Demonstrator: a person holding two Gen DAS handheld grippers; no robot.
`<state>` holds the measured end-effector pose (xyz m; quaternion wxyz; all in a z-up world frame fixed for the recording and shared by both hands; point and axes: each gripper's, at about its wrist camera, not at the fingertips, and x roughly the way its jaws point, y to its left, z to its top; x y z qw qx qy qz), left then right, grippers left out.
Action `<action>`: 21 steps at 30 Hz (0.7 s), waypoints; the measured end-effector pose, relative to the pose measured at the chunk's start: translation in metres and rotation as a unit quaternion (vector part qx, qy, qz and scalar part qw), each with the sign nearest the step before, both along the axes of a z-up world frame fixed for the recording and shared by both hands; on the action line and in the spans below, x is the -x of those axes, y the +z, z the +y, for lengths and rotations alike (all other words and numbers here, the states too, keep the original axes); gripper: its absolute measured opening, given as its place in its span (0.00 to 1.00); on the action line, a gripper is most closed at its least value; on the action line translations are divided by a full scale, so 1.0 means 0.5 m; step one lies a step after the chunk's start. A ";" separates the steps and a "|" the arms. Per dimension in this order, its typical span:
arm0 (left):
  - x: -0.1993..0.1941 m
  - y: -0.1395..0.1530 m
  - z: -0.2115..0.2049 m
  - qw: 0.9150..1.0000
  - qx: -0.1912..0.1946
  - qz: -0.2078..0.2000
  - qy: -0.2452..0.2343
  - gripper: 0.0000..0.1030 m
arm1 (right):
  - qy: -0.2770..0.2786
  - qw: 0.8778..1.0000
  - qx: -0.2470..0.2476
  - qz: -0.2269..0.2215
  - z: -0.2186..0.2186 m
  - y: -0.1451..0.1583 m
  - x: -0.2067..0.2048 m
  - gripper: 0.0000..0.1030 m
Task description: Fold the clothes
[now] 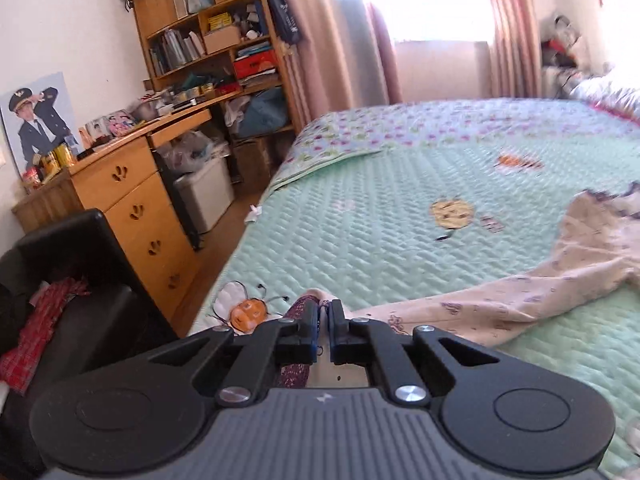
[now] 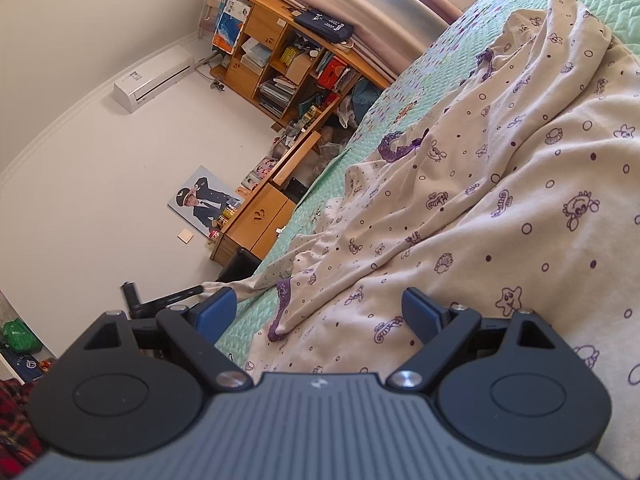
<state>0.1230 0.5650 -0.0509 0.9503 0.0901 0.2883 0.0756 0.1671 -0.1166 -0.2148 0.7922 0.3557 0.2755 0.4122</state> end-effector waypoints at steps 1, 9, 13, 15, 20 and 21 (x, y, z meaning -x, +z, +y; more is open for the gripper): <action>0.019 -0.002 -0.004 1.000 -0.001 0.003 -0.006 0.05 | 0.000 1.000 0.001 0.000 0.001 0.001 0.000 0.87; 0.161 -0.132 -0.024 0.996 0.038 0.085 0.004 0.06 | 0.000 1.000 0.001 -0.001 0.002 0.002 0.001 0.87; 0.217 -0.139 -0.016 0.992 0.103 0.065 0.040 0.11 | 0.000 1.000 0.018 -0.005 0.008 0.007 0.003 0.87; 0.245 -0.131 -0.003 0.986 0.154 0.030 0.059 0.25 | 0.000 1.000 0.021 -0.005 0.009 0.008 0.004 0.87; 0.228 -0.100 0.038 0.953 0.267 -0.062 0.133 0.67 | 0.000 1.000 0.020 -0.005 0.008 0.007 0.004 0.87; 0.213 -0.098 0.044 0.949 0.273 -0.068 0.145 0.68 | 0.000 1.000 0.020 -0.005 0.008 0.007 0.004 0.87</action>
